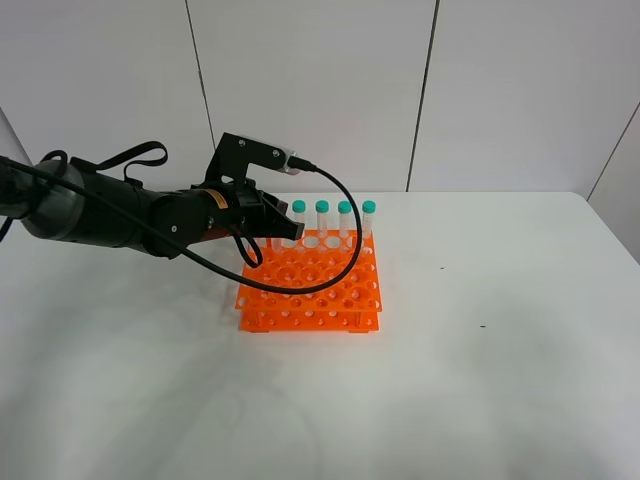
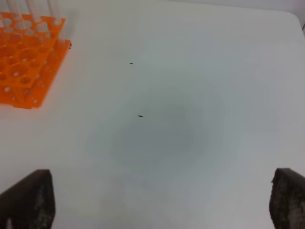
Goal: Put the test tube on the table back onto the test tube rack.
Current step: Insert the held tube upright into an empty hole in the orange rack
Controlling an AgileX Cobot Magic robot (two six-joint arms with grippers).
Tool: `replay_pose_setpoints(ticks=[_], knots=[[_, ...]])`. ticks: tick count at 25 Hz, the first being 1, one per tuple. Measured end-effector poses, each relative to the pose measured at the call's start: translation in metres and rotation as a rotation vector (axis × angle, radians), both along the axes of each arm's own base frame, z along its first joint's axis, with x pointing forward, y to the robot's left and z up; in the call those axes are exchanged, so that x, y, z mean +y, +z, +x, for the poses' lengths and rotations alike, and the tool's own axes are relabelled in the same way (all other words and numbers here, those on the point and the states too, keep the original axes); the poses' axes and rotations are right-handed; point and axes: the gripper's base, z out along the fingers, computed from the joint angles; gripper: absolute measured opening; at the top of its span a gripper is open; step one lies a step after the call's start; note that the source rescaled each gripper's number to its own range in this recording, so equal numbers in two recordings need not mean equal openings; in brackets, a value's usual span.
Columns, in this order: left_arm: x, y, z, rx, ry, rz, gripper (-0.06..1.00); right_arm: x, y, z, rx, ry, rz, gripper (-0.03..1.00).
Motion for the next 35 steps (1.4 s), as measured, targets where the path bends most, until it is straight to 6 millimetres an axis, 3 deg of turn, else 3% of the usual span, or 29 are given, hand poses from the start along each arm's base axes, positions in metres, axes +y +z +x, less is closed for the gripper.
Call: replay_pose_setpoints(ticks=[28, 35], knots=[[0.01, 0.0, 0.005, 0.056, 0.078, -0.109, 0.0, 0.0, 0.0, 0.0, 0.0, 0.0, 0.0, 1.0], [0.006, -0.009, 0.013, 0.088, 0.081, -0.099, 0.0, 0.0, 0.0, 0.0, 0.0, 0.0, 0.0, 1.0]])
